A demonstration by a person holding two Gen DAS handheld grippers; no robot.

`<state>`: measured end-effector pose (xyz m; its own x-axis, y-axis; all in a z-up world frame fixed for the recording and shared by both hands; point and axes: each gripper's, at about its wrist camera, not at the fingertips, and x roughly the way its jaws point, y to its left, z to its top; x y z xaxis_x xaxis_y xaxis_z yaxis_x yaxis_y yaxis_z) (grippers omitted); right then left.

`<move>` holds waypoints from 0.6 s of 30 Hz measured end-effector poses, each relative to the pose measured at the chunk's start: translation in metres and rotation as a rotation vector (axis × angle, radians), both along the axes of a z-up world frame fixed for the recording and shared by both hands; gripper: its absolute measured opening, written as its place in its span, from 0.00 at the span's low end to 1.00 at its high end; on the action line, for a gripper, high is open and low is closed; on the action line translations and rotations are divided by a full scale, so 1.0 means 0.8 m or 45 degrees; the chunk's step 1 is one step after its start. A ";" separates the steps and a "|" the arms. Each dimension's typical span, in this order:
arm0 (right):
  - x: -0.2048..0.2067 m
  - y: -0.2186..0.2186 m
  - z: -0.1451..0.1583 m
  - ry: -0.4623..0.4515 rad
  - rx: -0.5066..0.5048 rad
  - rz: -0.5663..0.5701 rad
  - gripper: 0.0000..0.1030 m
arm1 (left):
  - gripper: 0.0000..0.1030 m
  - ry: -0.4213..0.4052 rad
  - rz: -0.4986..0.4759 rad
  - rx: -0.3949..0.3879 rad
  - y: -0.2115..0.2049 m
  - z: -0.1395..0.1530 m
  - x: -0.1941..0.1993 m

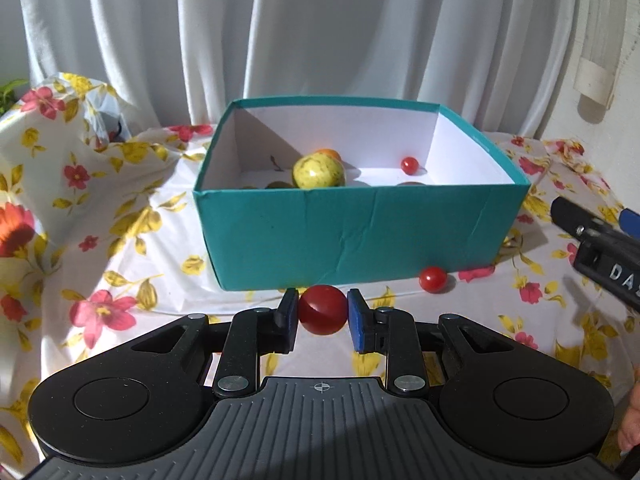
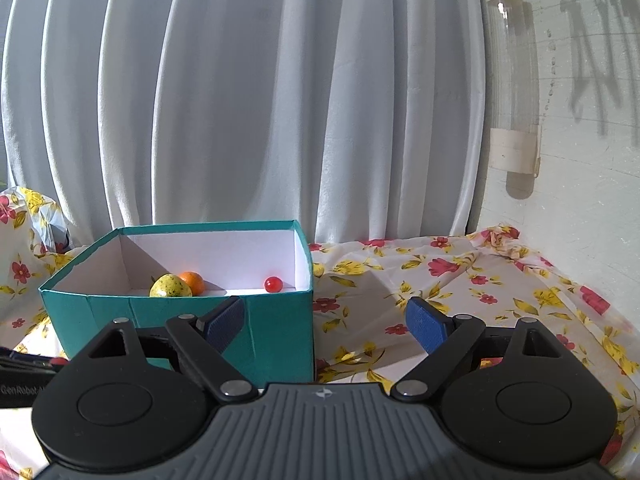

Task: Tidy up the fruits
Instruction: 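Lift the tomato with the left tool while the right tool grasps the other cherry tomato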

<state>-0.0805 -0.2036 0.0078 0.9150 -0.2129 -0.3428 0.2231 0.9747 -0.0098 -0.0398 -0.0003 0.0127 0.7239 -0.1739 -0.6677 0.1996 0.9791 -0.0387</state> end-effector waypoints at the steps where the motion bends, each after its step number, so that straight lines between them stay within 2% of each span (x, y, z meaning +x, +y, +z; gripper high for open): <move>1: 0.003 0.004 -0.004 0.008 -0.004 0.007 0.86 | 0.28 -0.007 0.007 -0.001 0.003 0.004 0.000; 11: 0.043 0.042 -0.045 0.135 -0.031 0.110 0.85 | 0.28 -0.015 0.081 -0.008 0.029 0.020 0.003; 18: 0.079 0.061 -0.081 0.288 -0.012 0.167 0.76 | 0.28 -0.015 0.112 -0.011 0.041 0.022 0.007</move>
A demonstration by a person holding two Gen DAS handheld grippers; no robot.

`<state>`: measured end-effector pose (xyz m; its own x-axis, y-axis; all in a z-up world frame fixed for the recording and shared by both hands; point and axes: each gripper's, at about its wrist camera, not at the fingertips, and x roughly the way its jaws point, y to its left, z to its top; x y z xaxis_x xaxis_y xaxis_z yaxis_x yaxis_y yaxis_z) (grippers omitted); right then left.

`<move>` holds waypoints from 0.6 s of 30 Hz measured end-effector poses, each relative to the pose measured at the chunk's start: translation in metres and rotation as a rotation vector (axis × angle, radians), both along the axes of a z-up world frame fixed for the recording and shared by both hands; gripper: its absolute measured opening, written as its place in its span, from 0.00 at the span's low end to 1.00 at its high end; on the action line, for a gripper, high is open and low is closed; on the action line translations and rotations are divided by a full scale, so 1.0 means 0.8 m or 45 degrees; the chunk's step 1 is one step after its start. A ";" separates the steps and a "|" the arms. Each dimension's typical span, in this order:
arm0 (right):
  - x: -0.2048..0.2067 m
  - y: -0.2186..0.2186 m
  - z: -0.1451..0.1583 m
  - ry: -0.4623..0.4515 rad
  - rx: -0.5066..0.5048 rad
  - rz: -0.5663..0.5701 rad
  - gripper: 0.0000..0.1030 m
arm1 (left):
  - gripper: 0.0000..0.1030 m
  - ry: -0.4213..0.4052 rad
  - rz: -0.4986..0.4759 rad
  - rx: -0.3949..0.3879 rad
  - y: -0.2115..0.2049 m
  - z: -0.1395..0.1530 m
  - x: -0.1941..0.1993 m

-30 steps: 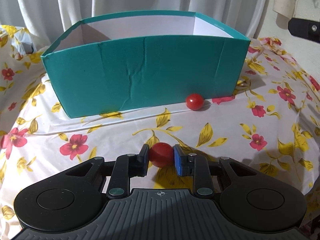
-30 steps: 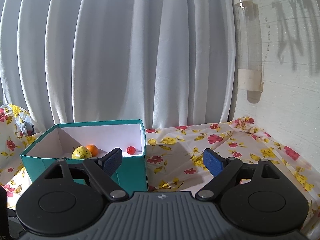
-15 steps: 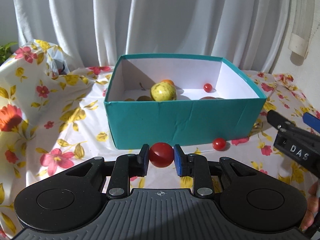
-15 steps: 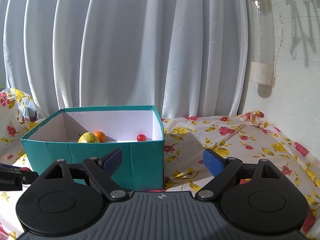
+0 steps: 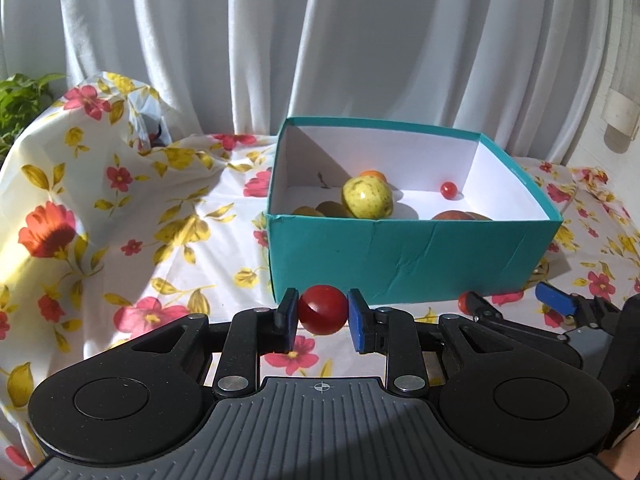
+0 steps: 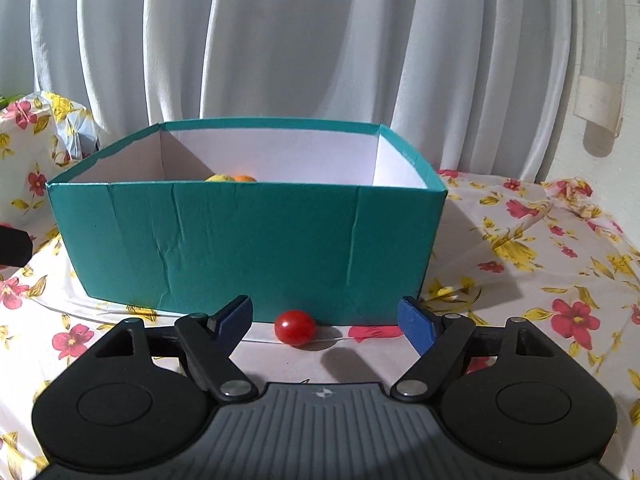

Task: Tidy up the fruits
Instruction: 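Lift the tomato with the left tool while the right tool grasps the other cherry tomato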

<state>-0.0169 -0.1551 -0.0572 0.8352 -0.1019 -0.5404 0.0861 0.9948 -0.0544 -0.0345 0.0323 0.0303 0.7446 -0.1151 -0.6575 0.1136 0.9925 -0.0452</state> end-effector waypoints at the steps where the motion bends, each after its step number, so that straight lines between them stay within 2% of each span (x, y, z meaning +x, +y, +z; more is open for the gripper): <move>1: 0.004 0.002 -0.004 0.014 0.003 0.003 0.75 | 0.28 -0.001 0.004 0.001 0.002 0.000 0.000; 5: 0.019 0.008 -0.016 0.063 0.008 0.028 0.71 | 0.28 0.000 0.010 -0.001 0.006 0.000 0.004; 7: 0.025 0.010 -0.022 0.089 0.006 0.038 0.61 | 0.28 0.001 0.013 0.001 0.007 0.000 0.007; 10: 0.036 0.010 -0.029 0.136 0.028 0.046 0.56 | 0.28 0.007 0.018 -0.002 0.010 -0.001 0.012; 14: 0.044 0.011 -0.034 0.149 0.040 0.055 0.48 | 0.28 0.014 0.020 -0.006 0.012 -0.003 0.017; 16: 0.044 0.011 -0.034 0.148 0.052 0.070 0.40 | 0.29 0.016 0.019 -0.008 0.011 -0.003 0.019; 18: 0.044 0.010 -0.034 0.146 0.071 0.075 0.38 | 0.29 0.019 0.014 -0.009 0.010 -0.004 0.019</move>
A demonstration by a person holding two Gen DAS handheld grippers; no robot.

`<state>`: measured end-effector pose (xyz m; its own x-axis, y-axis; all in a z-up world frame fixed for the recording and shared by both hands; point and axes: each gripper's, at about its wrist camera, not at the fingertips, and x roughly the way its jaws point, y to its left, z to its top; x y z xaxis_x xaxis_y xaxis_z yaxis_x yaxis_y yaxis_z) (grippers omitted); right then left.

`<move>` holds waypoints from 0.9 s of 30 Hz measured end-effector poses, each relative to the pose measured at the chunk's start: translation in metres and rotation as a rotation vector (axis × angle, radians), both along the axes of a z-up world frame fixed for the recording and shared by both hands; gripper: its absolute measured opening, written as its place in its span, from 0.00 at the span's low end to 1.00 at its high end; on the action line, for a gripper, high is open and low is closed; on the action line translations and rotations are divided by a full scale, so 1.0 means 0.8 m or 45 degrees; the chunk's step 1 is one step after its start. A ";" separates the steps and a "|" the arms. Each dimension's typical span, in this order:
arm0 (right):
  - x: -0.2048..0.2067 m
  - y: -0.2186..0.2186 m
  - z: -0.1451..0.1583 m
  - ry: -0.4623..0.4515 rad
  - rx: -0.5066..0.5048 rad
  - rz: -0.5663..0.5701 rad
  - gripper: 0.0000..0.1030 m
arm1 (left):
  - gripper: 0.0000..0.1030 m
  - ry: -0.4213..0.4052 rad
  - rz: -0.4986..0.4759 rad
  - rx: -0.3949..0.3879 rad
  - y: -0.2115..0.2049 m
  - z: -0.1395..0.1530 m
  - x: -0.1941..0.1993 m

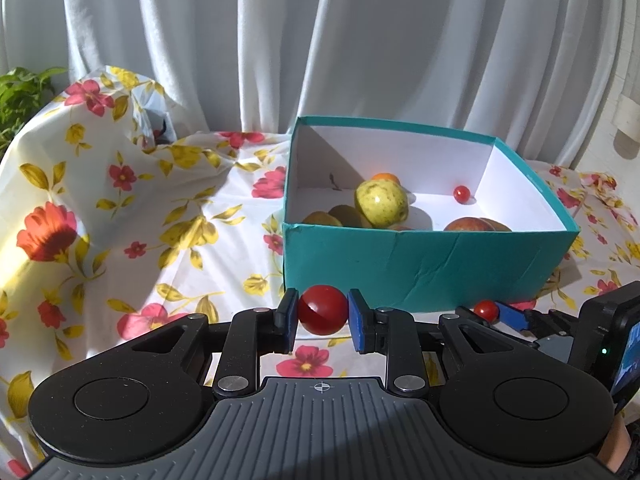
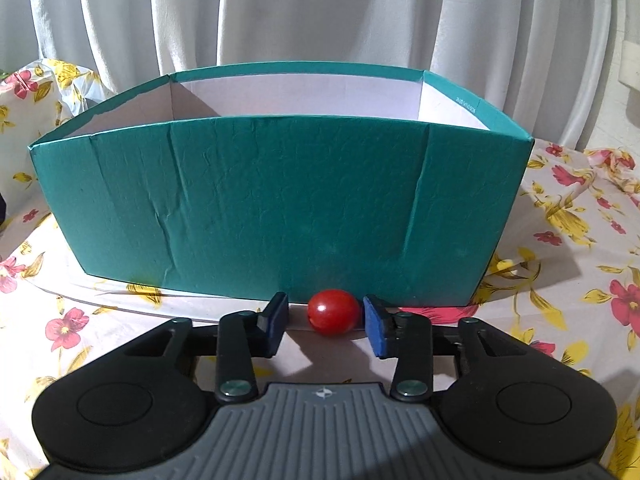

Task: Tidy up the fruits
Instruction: 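Lift the tomato with the left tool while the right tool grasps the other cherry tomato, then lower tomato into the box and open the left tool while the right tool carries its tomato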

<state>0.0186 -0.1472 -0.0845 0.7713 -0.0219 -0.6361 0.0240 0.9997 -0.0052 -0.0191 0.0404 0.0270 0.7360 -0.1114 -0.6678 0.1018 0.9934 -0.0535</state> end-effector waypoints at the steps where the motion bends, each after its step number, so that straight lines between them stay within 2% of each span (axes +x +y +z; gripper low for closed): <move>1: -0.001 0.000 0.000 -0.004 -0.001 -0.002 0.36 | 0.29 0.003 -0.003 -0.002 0.000 -0.001 0.000; 2: -0.001 0.000 -0.001 -0.008 -0.002 -0.003 0.34 | 0.29 0.006 -0.004 -0.003 0.000 -0.001 0.001; 3: -0.002 -0.001 -0.001 -0.012 -0.004 -0.007 0.26 | 0.29 0.007 -0.006 -0.003 -0.001 -0.002 0.001; 8: -0.006 -0.007 0.006 -0.018 0.010 -0.014 0.26 | 0.29 0.003 -0.012 0.006 -0.003 0.002 0.001; 21: -0.060 -0.023 0.108 -0.255 0.014 -0.021 0.26 | 0.29 -0.044 -0.011 0.055 -0.033 0.044 0.022; 27: -0.074 -0.035 0.135 -0.332 0.003 -0.062 0.26 | 0.29 -0.096 -0.013 0.071 -0.048 0.061 0.033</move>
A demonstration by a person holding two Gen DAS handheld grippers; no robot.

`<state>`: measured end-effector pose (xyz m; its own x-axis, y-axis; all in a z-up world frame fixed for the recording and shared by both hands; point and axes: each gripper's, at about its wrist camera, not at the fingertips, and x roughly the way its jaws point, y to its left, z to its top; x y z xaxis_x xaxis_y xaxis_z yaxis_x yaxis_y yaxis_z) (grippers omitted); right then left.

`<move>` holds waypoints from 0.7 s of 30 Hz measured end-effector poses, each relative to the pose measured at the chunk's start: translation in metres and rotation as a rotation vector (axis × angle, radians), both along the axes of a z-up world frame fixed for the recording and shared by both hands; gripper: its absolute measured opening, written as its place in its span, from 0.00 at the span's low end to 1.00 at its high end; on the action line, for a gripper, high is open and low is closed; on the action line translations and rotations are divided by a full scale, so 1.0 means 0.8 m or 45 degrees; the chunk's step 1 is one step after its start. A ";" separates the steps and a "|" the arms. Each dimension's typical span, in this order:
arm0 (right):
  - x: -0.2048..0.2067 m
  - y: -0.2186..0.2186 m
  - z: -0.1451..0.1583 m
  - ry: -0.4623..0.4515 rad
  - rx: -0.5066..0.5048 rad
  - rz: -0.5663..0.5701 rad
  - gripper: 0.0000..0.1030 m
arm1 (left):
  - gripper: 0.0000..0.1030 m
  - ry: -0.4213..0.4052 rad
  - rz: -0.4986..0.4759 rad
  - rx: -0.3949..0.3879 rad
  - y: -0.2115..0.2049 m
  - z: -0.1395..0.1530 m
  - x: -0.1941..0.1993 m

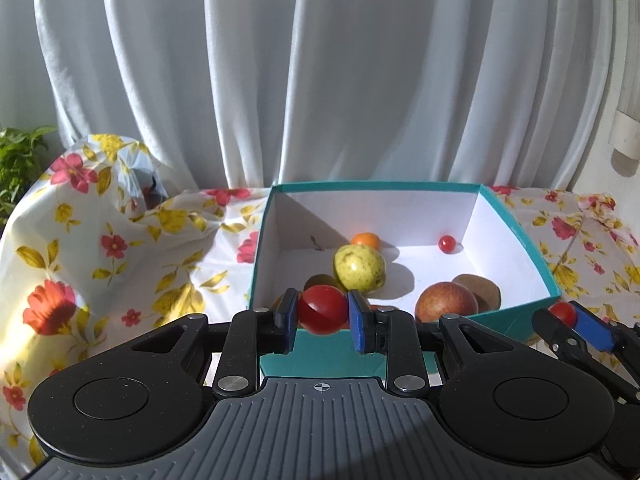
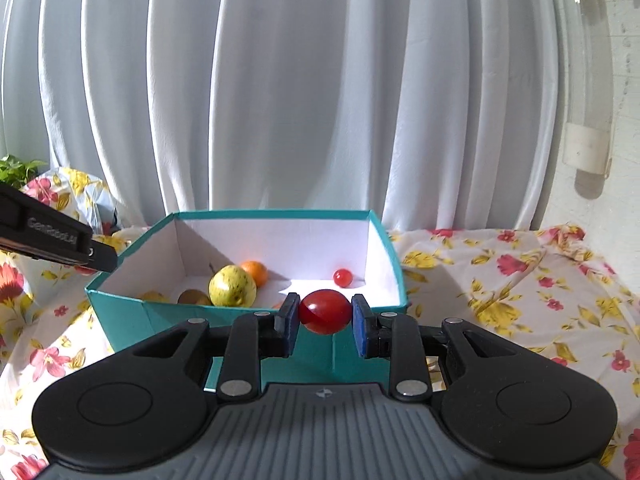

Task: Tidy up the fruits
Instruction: 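Lower tomato into the box and open the left tool while the right tool carries its tomato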

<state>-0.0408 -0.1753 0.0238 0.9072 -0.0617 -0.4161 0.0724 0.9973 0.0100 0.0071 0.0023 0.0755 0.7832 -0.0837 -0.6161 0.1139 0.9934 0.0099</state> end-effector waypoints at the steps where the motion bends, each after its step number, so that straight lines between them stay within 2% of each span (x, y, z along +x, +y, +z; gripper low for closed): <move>1: -0.002 -0.001 0.002 -0.007 -0.002 -0.005 0.26 | 0.29 -0.004 -0.002 0.002 -0.002 0.002 0.002; 10: -0.015 -0.007 0.016 -0.061 -0.004 -0.057 0.26 | 0.29 -0.034 -0.030 0.010 -0.012 0.006 0.014; 21: -0.029 -0.011 0.030 -0.120 -0.012 -0.100 0.26 | 0.29 -0.037 -0.005 -0.006 -0.012 0.008 0.042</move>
<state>-0.0636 -0.1841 0.0479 0.9346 -0.1375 -0.3279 0.1493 0.9887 0.0110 0.0407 -0.0071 0.0822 0.8006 -0.0897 -0.5925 0.1177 0.9930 0.0088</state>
